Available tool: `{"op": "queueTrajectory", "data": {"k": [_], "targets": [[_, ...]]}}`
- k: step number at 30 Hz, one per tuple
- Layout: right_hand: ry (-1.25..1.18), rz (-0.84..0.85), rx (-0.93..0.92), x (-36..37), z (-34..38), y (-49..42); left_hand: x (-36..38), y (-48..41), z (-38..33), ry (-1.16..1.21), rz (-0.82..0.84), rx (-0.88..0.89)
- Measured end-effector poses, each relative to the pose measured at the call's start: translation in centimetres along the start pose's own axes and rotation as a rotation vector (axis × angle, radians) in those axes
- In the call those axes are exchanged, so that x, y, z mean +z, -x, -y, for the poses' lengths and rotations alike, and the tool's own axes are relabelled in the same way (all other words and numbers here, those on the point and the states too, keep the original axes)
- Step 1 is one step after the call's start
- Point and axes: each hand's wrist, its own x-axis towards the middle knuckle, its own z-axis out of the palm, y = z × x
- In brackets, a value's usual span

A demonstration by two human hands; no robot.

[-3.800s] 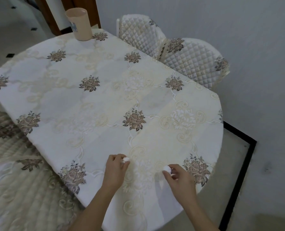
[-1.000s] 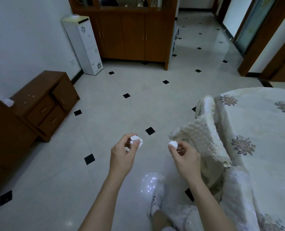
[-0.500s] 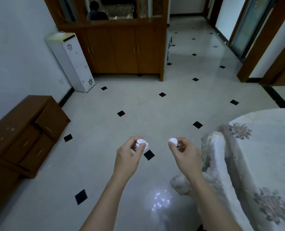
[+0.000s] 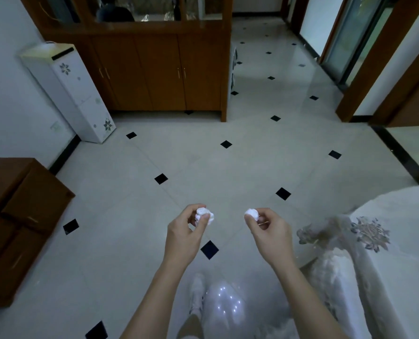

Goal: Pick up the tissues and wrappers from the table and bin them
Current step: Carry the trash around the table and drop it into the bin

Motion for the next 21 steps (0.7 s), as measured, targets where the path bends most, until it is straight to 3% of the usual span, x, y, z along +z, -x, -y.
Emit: {"op": "queueTrajectory", "data": {"k": [12,21], "targets": [[0.033,-0.166,0.042,6.8,6.4,-19.5,0.4,-24.4,-2.2,0.063,0.158,0.1],[0.032,-0.334,0.186,4.6,3.4,-26.8,8.5,-34.4,-3.3,0.057,0.365,0.134]]}}
